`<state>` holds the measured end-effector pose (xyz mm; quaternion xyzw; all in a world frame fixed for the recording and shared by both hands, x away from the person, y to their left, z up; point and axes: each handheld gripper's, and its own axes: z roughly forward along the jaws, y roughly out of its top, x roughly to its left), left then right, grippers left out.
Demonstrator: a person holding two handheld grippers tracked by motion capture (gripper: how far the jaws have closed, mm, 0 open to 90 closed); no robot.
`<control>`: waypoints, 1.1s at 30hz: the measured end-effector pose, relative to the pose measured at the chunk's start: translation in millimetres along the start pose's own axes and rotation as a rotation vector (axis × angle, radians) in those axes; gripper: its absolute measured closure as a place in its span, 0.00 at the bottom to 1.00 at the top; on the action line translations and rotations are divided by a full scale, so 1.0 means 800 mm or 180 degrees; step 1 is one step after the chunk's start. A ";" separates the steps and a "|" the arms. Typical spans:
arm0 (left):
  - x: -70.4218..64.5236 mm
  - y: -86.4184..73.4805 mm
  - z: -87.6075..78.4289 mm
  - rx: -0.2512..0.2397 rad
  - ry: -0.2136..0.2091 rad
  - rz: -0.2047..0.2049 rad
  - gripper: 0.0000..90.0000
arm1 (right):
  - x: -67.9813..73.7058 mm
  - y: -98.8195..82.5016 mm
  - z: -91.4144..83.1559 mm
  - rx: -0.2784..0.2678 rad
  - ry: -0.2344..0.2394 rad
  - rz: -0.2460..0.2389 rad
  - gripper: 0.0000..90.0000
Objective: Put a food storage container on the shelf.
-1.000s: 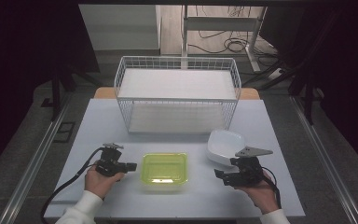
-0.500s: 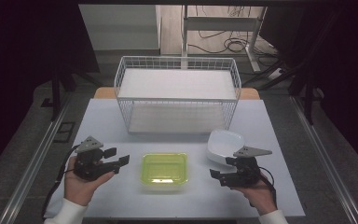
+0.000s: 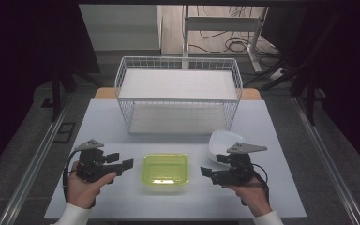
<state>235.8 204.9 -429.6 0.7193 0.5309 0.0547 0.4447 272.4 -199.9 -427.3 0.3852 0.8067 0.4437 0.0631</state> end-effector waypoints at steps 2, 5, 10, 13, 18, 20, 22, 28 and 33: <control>0.004 0.002 0.005 0.0009 -0.0055 -0.0004 0.35 | 0.005 0.004 0.006 0.0014 0.0015 0.0023 0.20; 0.015 0.003 0.011 0.0007 -0.0104 -0.0040 0.35 | 0.008 0.008 0.018 0.0055 0.0029 0.0071 0.20; 0.030 0.000 0.022 0.0051 -0.0236 -0.0163 0.35 | 0.008 0.011 0.035 0.0109 0.0028 0.0167 0.21; 0.033 -0.003 0.030 0.0132 -0.0241 -0.0171 0.36 | 0.006 0.012 0.044 0.0108 -0.0004 0.0272 0.22; 0.038 -0.007 0.047 0.0228 -0.0326 -0.0294 0.37 | 0.009 0.006 0.055 0.0179 0.0023 0.0347 0.26; 0.040 -0.008 0.052 0.0255 -0.0373 -0.0350 0.38 | 0.007 0.003 0.060 0.0203 0.0045 0.0403 0.29; 0.043 -0.010 0.057 0.0275 -0.0411 -0.0423 0.38 | 0.004 0.002 0.065 0.0234 0.0060 0.0473 0.31; 0.044 -0.018 0.069 0.0345 -0.0422 -0.0475 0.40 | -0.001 -0.003 0.075 0.0292 0.0110 0.0665 0.35; 0.040 -0.020 0.078 0.0429 -0.0505 -0.0474 0.41 | -0.004 -0.008 0.085 0.0329 0.0135 0.0782 0.38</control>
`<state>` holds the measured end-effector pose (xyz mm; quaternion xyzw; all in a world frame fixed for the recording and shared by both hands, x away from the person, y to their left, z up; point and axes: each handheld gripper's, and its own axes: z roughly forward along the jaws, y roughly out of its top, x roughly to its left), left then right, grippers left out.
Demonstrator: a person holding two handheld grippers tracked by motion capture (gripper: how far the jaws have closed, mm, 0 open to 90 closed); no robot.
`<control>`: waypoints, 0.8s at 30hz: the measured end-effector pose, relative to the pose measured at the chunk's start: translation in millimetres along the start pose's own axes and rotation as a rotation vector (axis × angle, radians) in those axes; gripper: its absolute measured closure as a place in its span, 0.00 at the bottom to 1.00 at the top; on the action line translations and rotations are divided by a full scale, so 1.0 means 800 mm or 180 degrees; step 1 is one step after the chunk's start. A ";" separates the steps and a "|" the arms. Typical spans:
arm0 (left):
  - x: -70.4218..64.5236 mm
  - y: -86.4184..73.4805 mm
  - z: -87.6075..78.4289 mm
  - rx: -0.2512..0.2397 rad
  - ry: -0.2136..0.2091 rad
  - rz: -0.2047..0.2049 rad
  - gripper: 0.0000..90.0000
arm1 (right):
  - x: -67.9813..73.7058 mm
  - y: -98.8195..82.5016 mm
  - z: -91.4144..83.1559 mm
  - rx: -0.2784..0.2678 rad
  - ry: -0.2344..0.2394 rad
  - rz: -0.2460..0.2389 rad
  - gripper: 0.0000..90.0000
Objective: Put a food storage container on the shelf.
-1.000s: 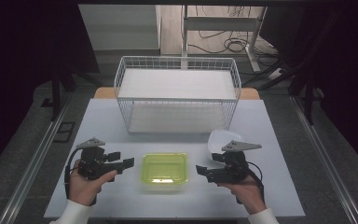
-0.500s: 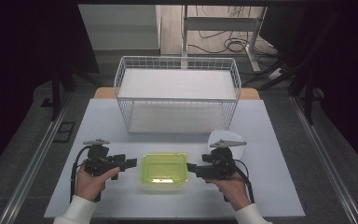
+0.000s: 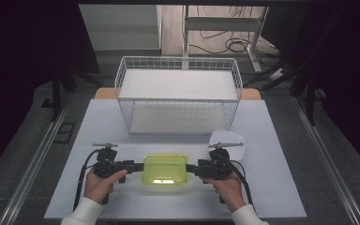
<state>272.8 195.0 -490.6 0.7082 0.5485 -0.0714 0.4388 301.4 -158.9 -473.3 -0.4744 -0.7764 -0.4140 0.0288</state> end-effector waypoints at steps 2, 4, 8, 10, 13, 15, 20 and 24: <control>0.000 0.000 0.004 0.0044 -0.0002 0.0004 0.41 | 0.000 -0.001 0.004 0.0015 0.0000 0.0027 0.40; 0.000 0.000 0.006 0.0050 -0.0022 -0.0032 0.42 | -0.001 -0.003 0.009 0.0032 -0.0004 0.0080 0.42; 0.007 -0.001 0.013 0.0098 -0.0086 -0.0120 0.44 | -0.009 -0.005 0.016 0.0071 0.0015 0.0204 0.47; 0.010 -0.002 0.017 0.0134 -0.0096 -0.0146 0.45 | -0.011 -0.006 0.019 0.0080 0.0041 0.0251 0.49; 0.012 -0.002 0.021 0.0157 -0.0136 -0.0167 0.48 | -0.012 -0.007 0.025 0.0105 0.0103 0.0269 0.51; 0.015 -0.002 0.023 0.0174 -0.0149 -0.0187 0.51 | -0.012 -0.007 0.028 0.0113 0.0112 0.0296 0.53; 0.021 -0.003 0.029 0.0244 -0.0160 -0.0216 0.57 | -0.017 -0.008 0.035 0.0137 0.0198 0.0389 0.57; 0.020 -0.004 0.036 0.0273 -0.0238 -0.0231 0.62 | -0.022 -0.010 0.040 0.0151 0.0260 0.0486 0.61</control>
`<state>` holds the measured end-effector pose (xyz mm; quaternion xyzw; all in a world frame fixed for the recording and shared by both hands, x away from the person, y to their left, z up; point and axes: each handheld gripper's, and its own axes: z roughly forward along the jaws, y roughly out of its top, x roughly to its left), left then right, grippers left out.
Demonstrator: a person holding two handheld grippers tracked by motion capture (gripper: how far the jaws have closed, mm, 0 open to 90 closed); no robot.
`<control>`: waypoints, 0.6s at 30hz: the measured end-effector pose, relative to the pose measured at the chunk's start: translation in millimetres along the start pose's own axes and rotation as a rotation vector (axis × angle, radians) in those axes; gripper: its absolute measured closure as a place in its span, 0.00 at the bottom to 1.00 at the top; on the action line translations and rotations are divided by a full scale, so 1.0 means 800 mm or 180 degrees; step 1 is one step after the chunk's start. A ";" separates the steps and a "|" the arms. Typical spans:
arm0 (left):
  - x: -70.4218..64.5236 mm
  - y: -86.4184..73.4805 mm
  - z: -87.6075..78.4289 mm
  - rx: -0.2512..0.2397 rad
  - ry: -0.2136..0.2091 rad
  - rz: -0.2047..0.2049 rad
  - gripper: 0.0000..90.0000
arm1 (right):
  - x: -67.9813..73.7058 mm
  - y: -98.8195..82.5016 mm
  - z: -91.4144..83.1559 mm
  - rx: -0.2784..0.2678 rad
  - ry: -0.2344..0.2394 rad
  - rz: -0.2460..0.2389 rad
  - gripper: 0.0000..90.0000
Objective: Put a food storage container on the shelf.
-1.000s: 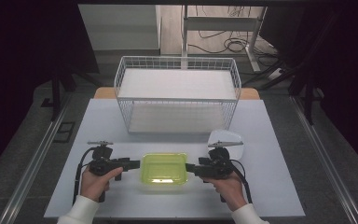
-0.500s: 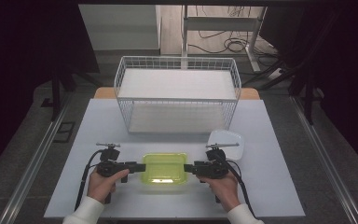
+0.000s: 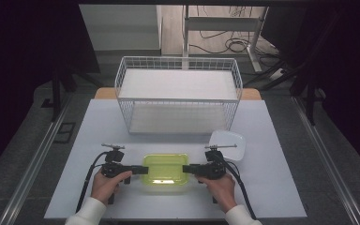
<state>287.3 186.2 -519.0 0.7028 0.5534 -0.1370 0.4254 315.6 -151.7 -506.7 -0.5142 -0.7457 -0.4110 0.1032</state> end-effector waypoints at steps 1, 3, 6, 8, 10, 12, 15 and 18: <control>-0.001 0.000 0.002 0.0012 -0.0024 -0.0012 0.65 | -0.001 0.000 0.001 0.0001 0.0016 0.0013 0.63; -0.003 -0.002 0.007 0.0056 -0.0044 -0.0015 0.72 | -0.001 -0.001 0.003 0.0020 0.0082 0.0038 0.70; -0.002 -0.004 0.004 -0.0006 -0.0082 -0.0103 0.80 | -0.004 -0.003 0.003 0.0015 0.0097 0.0101 0.78; -0.003 -0.004 0.003 -0.0018 -0.0084 -0.0112 0.82 | -0.006 -0.003 0.001 0.0015 0.0144 0.0183 0.80; -0.005 -0.005 0.002 -0.0033 -0.0067 -0.0113 0.83 | -0.006 -0.003 0.000 0.0010 0.0141 0.0163 0.82; -0.007 -0.006 -0.001 -0.0069 -0.0065 -0.0095 0.84 | -0.004 -0.003 -0.003 -0.0005 0.0156 0.0189 0.83; -0.013 -0.005 -0.004 -0.0106 -0.0033 -0.0041 0.86 | -0.002 -0.004 -0.006 -0.0026 0.0147 0.0162 0.85; -0.021 -0.004 -0.009 -0.0124 -0.0008 0.0055 0.87 | 0.001 -0.004 -0.010 -0.0045 0.0145 0.0115 0.87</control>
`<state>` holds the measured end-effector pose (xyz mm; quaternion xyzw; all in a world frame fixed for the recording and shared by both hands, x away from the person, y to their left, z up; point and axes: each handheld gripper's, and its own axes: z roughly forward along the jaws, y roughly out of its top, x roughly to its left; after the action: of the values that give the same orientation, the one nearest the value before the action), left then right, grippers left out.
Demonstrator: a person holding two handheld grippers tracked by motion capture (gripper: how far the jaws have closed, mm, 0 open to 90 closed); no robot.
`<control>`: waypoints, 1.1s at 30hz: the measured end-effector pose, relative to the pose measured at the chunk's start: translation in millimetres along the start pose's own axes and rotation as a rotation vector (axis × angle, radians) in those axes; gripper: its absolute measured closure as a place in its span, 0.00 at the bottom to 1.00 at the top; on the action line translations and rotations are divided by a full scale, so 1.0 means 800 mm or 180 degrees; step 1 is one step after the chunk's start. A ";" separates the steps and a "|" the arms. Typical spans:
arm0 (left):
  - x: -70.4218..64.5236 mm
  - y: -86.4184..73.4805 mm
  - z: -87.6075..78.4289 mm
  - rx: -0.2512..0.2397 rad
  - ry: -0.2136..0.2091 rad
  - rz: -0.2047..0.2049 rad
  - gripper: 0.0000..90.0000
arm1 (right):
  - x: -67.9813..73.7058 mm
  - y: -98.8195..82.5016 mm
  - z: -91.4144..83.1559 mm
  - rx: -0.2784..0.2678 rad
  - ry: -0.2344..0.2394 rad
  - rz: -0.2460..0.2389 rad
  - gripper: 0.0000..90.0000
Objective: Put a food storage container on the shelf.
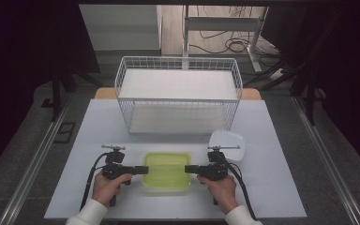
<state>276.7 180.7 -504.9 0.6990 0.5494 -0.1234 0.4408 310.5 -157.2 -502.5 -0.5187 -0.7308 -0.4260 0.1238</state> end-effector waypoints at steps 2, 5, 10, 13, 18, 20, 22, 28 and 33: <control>-0.004 0.000 -0.004 -0.0022 -0.0012 0.0047 0.88 | 0.002 0.001 -0.003 -0.0025 0.0001 -0.0048 0.87; -0.008 0.000 -0.009 -0.0067 -0.0019 0.0080 0.88 | 0.009 0.004 -0.010 -0.0070 0.0011 -0.0155 0.87; -0.016 0.002 -0.019 -0.0140 -0.0008 0.0159 0.88 | 0.022 0.007 -0.019 -0.0141 0.0013 -0.0343 0.87; -0.021 0.002 -0.021 -0.0179 -0.0019 0.0193 0.88 | 0.027 0.010 -0.026 -0.0197 0.0025 -0.0423 0.87; -0.028 0.002 -0.026 -0.0270 -0.0026 0.0256 0.88 | 0.033 0.013 -0.035 -0.0249 0.0019 -0.0528 0.87; -0.032 0.002 -0.029 -0.0303 -0.0028 0.0278 0.88 | 0.038 0.014 -0.039 -0.0272 0.0020 -0.0576 0.87; -0.036 0.002 -0.032 -0.0330 -0.0020 0.0307 0.89 | 0.041 0.015 -0.042 -0.0293 0.0012 -0.0616 0.87; -0.043 0.003 -0.039 -0.0376 -0.0015 0.0372 0.89 | 0.050 0.015 -0.049 -0.0348 0.0018 -0.0697 0.87; -0.046 0.005 -0.040 -0.0398 -0.0012 0.0389 0.89 | 0.054 0.018 -0.054 -0.0381 0.0012 -0.0738 0.87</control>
<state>256.5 180.6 -459.9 0.7020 0.5116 -0.0630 0.4913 292.8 -159.9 -442.2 -0.4364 -0.7590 -0.4813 0.0440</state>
